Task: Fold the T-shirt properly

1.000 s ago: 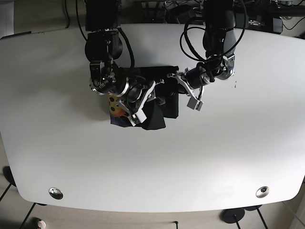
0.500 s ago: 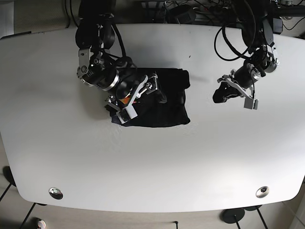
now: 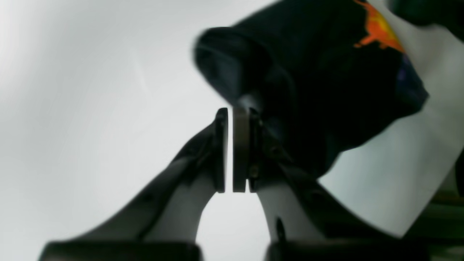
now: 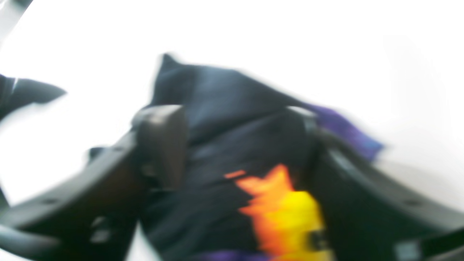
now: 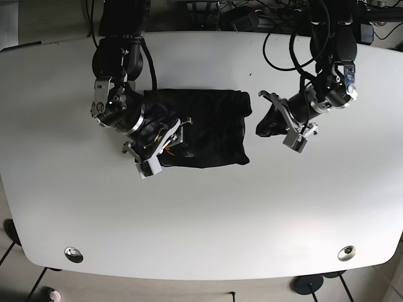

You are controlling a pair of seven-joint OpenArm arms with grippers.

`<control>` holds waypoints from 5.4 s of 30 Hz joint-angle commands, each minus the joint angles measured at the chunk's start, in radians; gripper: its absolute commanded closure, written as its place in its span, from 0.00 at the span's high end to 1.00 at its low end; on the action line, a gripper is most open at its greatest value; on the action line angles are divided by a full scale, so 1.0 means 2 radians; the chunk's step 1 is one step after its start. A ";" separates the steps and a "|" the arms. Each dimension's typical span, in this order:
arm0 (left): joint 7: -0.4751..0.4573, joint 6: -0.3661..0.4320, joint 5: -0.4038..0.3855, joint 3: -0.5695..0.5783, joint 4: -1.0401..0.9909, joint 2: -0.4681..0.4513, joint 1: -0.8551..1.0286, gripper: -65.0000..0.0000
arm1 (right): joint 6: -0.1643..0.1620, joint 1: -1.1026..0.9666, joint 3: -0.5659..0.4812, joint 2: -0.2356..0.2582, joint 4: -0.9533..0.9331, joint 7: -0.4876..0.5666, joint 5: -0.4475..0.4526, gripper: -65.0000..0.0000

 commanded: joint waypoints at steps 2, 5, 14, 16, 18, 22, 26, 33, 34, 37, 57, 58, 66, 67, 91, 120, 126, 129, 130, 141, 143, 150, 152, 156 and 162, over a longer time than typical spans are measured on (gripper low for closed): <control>-0.014 -0.001 0.053 0.028 0.013 0.052 -0.020 0.02 | 0.004 0.060 0.032 0.014 -0.072 0.010 0.006 0.28; -0.014 -0.001 0.114 0.057 0.012 0.090 -0.020 0.02 | 0.006 0.100 0.032 0.044 -0.160 0.030 0.010 0.11; -0.014 -0.002 0.166 0.068 -0.017 0.085 0.009 0.02 | 0.007 0.099 -0.024 0.105 -0.249 0.181 0.009 0.12; -0.018 -0.002 0.166 0.068 -0.035 0.074 0.011 0.02 | 0.007 0.089 -0.047 0.113 -0.249 0.205 0.009 0.12; -0.046 -0.002 0.169 0.068 -0.066 0.063 0.011 0.02 | 0.007 0.086 -0.053 0.113 -0.249 0.219 0.006 0.12; -0.076 -0.002 0.169 0.069 -0.124 0.051 -0.010 0.02 | 0.021 0.087 -0.053 0.113 -0.274 0.220 0.006 0.12; -0.077 -0.003 0.169 0.072 -0.181 0.036 -0.074 0.02 | 0.053 0.082 -0.053 0.133 -0.279 0.220 0.011 0.11; -0.109 -0.003 0.170 0.081 -0.399 0.030 -0.291 0.02 | 0.054 0.011 -0.052 0.146 -0.213 0.220 0.011 0.11; -0.123 -0.003 0.169 0.092 -0.422 0.030 -0.308 0.02 | 0.054 0.001 -0.052 0.146 -0.200 0.220 0.011 0.11; -0.168 -0.003 0.168 0.130 -0.479 0.030 -0.349 0.02 | 0.051 -0.035 -0.053 0.143 -0.157 0.218 0.012 0.11; -0.199 0.214 0.170 0.138 -0.155 0.047 -0.190 0.58 | 0.049 -0.093 -0.033 0.117 -0.061 0.184 0.011 0.11; -0.199 0.234 0.170 0.143 -0.142 0.053 -0.175 0.61 | 0.049 -0.093 -0.023 0.116 -0.063 0.184 0.011 0.11; -0.262 0.368 0.236 0.272 -0.127 0.071 -0.125 0.69 | 0.049 -0.093 0.020 0.110 -0.064 0.184 0.011 0.11; -0.274 0.368 0.241 0.280 -0.139 0.072 -0.120 0.69 | 0.049 -0.093 0.024 0.110 -0.063 0.184 0.011 0.11; -0.424 -0.025 0.243 0.020 -0.578 -0.319 -0.100 0.68 | 0.053 -0.094 0.043 0.109 -0.042 0.184 0.012 0.11; -0.315 -0.001 0.177 -0.021 -0.175 -0.213 -0.093 0.68 | 0.047 -0.096 0.110 0.109 0.024 0.188 -0.066 0.11; -0.318 0.032 0.292 -0.020 -0.113 -0.045 -0.086 0.68 | 0.048 -0.115 0.148 0.108 0.021 0.261 -0.108 0.12; -0.319 0.032 0.316 -0.020 -0.081 0.017 -0.053 0.68 | 0.048 -0.124 0.162 0.108 0.020 0.290 -0.138 0.12; -0.319 0.032 0.321 -0.020 -0.071 0.034 -0.040 0.68 | 0.048 -0.131 0.164 0.108 0.020 0.297 -0.144 0.11; -0.316 0.032 0.371 -0.042 0.078 0.145 0.233 0.68 | 0.048 -0.305 0.164 0.090 0.024 0.446 -0.102 0.11; -0.318 0.032 0.371 -0.055 0.081 0.146 0.278 0.67 | 0.048 -0.344 0.164 0.090 0.025 0.446 -0.065 0.11; -0.327 0.032 0.370 -0.055 0.108 0.176 0.463 0.51 | 0.053 -0.454 0.165 0.092 0.036 0.448 -0.008 0.11; -0.344 0.032 0.370 -0.056 0.105 0.176 0.492 0.51 | 0.053 -0.482 0.172 0.093 0.039 0.448 -0.007 0.11; -0.344 0.049 0.370 -0.058 0.087 0.176 0.529 0.51 | 0.054 -0.527 0.177 0.092 0.030 0.448 -0.007 0.11; -0.345 0.072 0.371 -0.088 -0.006 0.174 0.518 0.51 | 0.054 -0.566 0.173 0.092 0.009 0.448 -0.011 0.11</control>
